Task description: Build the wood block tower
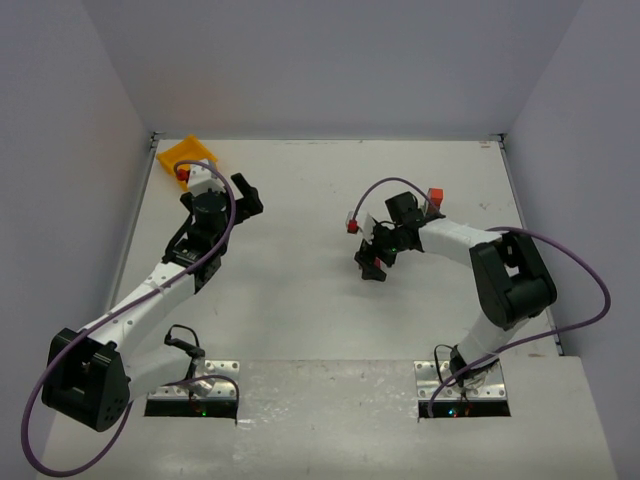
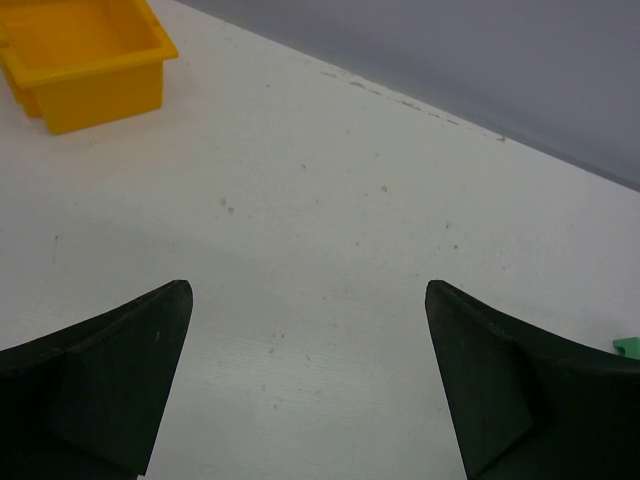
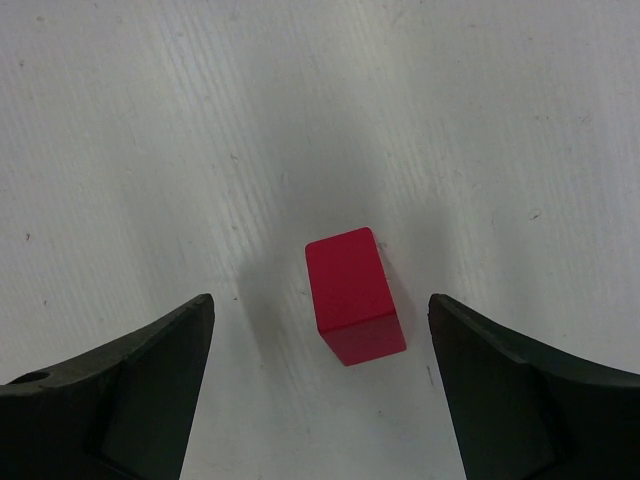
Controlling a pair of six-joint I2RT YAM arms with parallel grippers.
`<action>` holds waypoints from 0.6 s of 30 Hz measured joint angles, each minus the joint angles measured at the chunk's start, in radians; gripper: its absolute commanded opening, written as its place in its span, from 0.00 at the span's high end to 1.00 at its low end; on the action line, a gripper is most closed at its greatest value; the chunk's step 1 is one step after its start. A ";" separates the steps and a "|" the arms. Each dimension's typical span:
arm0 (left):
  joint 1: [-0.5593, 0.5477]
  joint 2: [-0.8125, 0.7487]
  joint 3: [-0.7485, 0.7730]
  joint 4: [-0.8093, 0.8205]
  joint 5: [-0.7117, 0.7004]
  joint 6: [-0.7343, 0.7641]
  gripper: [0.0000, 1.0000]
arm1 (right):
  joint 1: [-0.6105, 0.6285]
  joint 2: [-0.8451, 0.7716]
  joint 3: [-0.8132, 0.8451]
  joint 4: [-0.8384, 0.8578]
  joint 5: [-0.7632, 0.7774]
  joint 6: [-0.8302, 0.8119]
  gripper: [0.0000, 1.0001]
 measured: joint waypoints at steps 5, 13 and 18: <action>0.000 0.004 0.000 0.003 0.001 0.003 0.00 | -0.012 0.011 0.004 0.004 -0.017 -0.008 0.35; 0.000 0.017 0.000 0.006 0.003 0.004 0.00 | -0.015 0.028 0.015 0.009 -0.015 -0.005 0.39; 0.000 0.017 0.000 0.006 0.004 0.004 0.00 | -0.015 0.030 0.015 0.009 -0.005 -0.005 0.45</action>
